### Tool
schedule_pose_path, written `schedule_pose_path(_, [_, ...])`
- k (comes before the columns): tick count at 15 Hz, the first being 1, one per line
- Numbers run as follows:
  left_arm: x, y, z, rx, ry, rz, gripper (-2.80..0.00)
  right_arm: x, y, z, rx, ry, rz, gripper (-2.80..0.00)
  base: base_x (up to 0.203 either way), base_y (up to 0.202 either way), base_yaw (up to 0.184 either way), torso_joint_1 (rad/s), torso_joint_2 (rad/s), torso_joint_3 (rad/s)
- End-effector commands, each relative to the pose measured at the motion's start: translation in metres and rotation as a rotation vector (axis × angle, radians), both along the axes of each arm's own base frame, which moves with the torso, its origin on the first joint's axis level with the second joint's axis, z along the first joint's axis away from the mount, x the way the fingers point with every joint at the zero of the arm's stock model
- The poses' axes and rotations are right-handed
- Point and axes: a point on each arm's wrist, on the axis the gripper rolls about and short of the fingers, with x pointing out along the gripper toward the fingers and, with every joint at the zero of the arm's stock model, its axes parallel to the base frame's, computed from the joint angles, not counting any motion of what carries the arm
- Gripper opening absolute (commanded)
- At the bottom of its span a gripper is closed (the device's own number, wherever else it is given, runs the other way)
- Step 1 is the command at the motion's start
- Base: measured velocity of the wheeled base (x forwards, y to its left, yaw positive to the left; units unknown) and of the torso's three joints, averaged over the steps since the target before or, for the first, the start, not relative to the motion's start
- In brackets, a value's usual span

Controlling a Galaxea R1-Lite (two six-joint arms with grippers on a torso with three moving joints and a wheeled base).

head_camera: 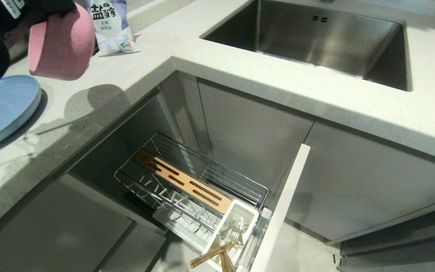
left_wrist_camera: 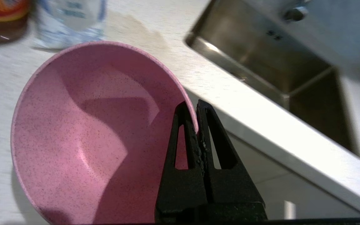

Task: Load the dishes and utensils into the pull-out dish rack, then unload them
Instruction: Pick up the bowl and place it in the cupboard

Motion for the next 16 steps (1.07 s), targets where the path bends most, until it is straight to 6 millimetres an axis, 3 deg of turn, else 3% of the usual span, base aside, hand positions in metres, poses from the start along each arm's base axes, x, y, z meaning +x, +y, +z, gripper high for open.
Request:
schedule_pose_path(1, [-0.006, -0.008, -0.007, -0.106, 0.042, -0.072, -2.80, 0.000, 0.000, 0.000, 0.001, -0.005, -0.002, -2.80, 0.000, 0.000, 0.000, 0.000, 0.00, 0.000])
schedule_pose_path(7, [-0.013, -0.048, -0.052, -0.258, 0.276, -0.262, -2.80, 0.000, 0.000, 0.000, 0.001, -0.005, -0.001, -2.80, 0.000, 0.000, 0.000, 0.000, 0.00, 0.000])
schedule_pose_path(16, [0.035, -0.088, -0.123, -0.495, 0.301, -0.192, -2.80, 0.000, 0.000, 0.000, 0.001, -0.005, 0.000, -2.80, 0.000, 0.000, 0.000, 0.000, 0.00, 0.000])
